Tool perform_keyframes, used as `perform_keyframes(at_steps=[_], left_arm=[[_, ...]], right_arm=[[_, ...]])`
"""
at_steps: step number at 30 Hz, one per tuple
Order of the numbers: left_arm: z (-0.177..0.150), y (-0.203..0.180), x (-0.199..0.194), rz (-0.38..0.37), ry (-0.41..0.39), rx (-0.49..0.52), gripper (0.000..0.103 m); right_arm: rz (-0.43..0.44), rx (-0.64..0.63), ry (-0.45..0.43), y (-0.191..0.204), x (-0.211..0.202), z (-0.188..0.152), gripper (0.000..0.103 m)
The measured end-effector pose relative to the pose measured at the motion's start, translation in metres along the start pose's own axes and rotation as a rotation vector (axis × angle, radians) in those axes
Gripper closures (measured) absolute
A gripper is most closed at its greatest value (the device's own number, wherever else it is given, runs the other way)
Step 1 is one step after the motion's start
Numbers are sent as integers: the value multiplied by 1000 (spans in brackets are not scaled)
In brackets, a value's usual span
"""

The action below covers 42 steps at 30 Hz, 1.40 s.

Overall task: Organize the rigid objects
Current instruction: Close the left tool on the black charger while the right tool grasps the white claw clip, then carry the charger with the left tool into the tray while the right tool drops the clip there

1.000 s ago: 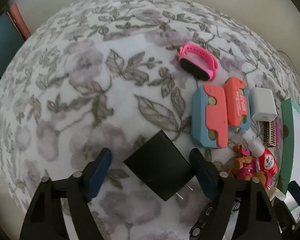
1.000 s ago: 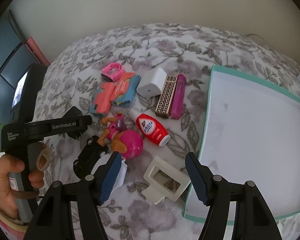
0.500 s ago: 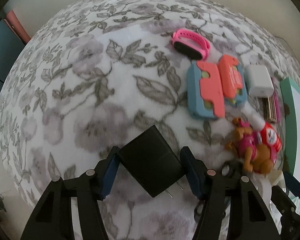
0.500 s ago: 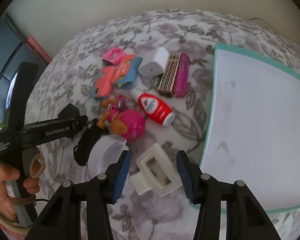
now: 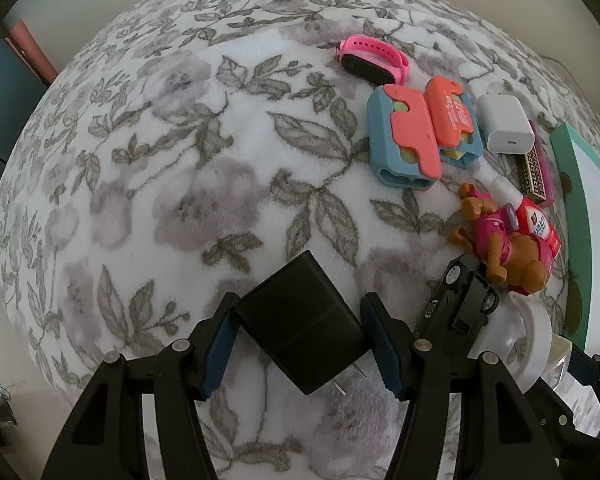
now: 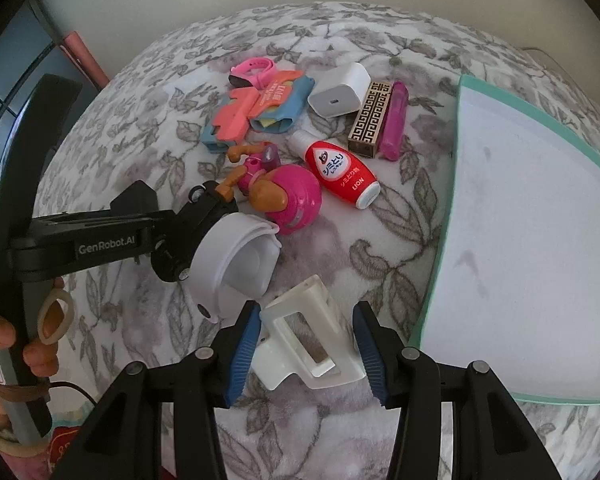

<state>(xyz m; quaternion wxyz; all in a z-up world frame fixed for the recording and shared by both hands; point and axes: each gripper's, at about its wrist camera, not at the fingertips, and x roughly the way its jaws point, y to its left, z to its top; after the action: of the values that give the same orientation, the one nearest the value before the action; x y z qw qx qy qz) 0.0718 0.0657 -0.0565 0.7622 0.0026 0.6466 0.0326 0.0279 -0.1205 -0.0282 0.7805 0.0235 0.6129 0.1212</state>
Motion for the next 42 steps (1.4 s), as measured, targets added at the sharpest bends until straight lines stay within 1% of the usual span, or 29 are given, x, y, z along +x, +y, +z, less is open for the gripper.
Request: perform_keyframes(at_steps=[1,3,4,5,11,16,18,27,33,35,42], left_arm=[[-1,-1,0,0,-1,0,40],[1,-1,-1,-1,0,2,40],[-2,0,-1,-3,0,2,40],[1,3,2,-5,0,3,40],[0,0,0,-3,1,6,40],[-1,1,-1,0,-2,13,40],[0,0,0,1,-1,11,40],[0,-2,0,10,4,4,39],[1,-1,1,24,16,-18,39],[1,-2,1,33,22,-25,39],[4,-5,0,62,45,-52,39]], right_arm=[[2,1,0,0,1,0,51],[14,5,4,0,1,0,46],[21,4,10,-1,2,0,42],[23,3,13,-1,2,-1,41],[3,-26,25,0,1,-5,41],[-46,-64,54,6,11,-8,42],[-71,-75,47,12,14,-7,43],[-136,-102,31,22,17,-10,42],[-147,-73,6,22,21,-10,42],[-148,-64,-5,20,20,-10,46],[-131,-58,-24,16,18,-9,46]])
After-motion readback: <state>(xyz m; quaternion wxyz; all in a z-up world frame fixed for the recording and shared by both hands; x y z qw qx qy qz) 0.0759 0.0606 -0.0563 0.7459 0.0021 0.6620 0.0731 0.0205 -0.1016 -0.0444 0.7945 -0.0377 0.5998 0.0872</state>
